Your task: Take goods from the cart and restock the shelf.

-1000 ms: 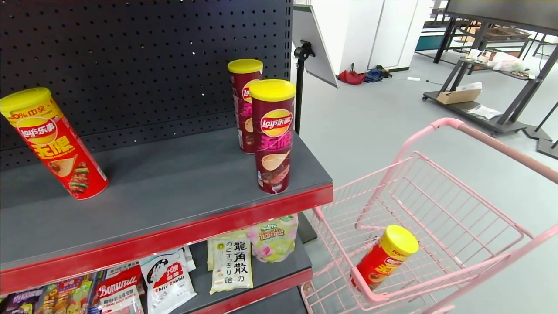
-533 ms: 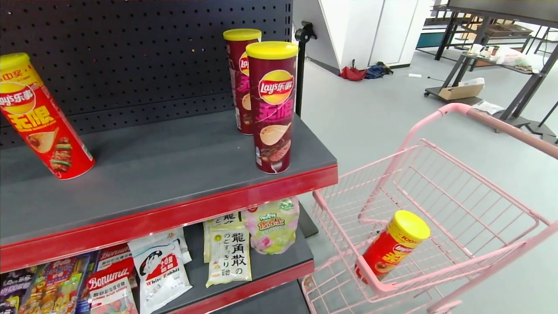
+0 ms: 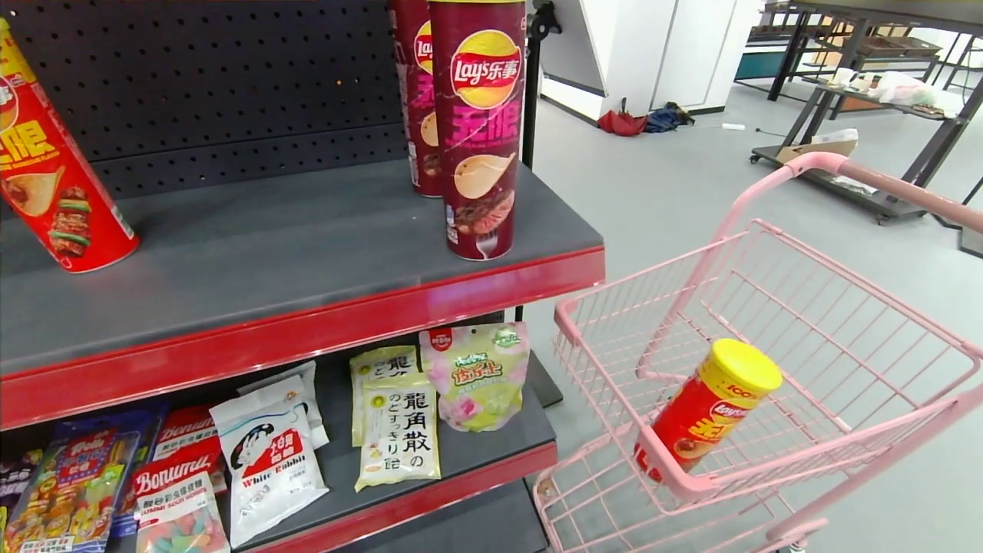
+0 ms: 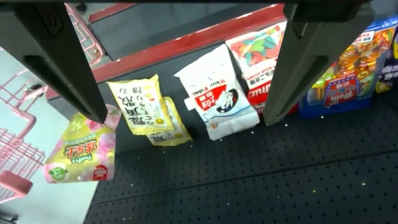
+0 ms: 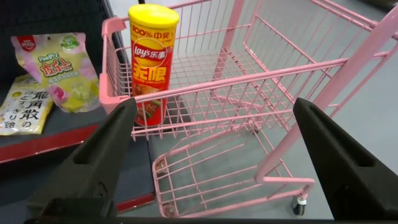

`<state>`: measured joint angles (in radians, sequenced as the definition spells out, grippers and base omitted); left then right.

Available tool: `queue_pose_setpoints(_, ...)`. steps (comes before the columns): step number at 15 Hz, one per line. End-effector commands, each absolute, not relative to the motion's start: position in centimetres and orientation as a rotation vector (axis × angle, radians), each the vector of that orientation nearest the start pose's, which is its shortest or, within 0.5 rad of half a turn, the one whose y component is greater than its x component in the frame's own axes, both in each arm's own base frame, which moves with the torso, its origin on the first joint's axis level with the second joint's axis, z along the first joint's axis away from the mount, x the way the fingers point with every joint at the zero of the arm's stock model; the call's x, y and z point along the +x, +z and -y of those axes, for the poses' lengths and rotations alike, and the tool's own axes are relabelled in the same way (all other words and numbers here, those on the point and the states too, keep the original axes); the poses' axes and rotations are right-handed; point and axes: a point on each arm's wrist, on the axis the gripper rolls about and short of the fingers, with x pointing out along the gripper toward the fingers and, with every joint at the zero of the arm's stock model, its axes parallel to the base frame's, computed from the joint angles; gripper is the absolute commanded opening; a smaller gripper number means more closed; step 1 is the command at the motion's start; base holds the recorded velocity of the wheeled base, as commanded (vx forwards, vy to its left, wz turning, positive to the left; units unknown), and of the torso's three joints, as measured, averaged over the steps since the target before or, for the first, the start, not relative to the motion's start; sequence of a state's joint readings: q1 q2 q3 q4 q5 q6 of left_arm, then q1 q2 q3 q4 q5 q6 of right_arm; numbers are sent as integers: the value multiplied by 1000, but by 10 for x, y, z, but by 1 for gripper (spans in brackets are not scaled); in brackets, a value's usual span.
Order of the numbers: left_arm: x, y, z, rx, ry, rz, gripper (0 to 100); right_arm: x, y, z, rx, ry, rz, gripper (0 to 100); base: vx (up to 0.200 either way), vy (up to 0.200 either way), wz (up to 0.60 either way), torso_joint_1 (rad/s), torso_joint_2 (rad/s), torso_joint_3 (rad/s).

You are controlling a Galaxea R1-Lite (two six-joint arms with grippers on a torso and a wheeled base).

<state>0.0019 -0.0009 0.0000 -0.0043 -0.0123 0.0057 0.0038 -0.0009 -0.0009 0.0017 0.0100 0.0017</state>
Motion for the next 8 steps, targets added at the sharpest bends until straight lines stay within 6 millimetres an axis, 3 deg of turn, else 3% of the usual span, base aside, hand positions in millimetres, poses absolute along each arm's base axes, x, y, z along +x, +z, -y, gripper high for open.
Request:
queue_pose_setpoints(1,-23,76,0,6,-9,5,100,-23,76,0,2,15,0,100,0,0,0,0,0,0)
queue_pose_setpoints(8,-23,76,0,6,-9,5,100,-23,76,0,-2,17,-2,100,0,0,0,0,0,0)
